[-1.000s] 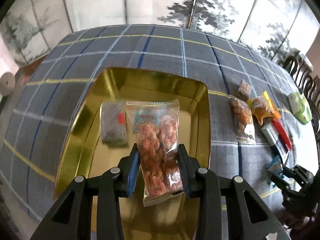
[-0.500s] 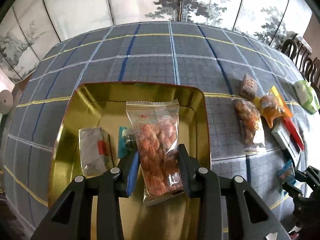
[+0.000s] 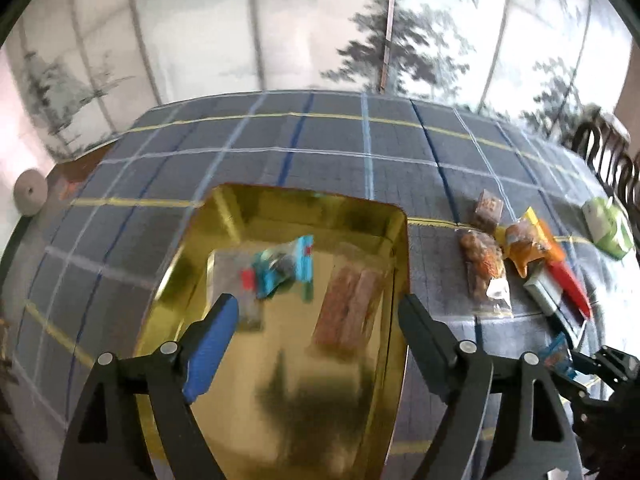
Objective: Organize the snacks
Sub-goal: 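Carry the blue-wrapped candy over the gold tin and open the right gripper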
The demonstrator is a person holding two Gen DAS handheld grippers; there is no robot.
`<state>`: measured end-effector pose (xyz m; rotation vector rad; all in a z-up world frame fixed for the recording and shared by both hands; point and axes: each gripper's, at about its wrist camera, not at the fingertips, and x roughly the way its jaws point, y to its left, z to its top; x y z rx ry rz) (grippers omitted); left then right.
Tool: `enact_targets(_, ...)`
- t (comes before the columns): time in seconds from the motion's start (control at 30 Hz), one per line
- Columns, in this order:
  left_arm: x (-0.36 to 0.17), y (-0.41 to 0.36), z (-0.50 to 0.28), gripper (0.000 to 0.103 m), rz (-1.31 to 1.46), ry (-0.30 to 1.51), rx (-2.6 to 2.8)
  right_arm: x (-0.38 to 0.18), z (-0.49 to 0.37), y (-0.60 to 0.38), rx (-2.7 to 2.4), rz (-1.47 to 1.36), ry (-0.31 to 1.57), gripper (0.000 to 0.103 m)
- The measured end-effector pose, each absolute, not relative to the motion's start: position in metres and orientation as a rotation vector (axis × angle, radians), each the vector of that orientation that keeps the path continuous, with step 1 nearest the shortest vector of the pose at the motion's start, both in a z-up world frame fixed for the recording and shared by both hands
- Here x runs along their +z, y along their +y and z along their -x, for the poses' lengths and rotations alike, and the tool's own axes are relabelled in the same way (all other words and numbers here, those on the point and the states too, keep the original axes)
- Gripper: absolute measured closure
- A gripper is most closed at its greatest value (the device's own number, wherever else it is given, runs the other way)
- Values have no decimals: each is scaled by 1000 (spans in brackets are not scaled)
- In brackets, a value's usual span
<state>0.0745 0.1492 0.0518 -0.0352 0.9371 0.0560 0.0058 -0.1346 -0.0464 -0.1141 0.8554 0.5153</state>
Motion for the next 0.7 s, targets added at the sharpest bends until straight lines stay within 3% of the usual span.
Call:
enact_targets(0.37,51,186,42,20,166,875,274,-45,-4,-134,503,125,852,72)
enact_targets(0.7,43,173,78,17,86,904,265,-45,-1,-131,481,88,868,72)
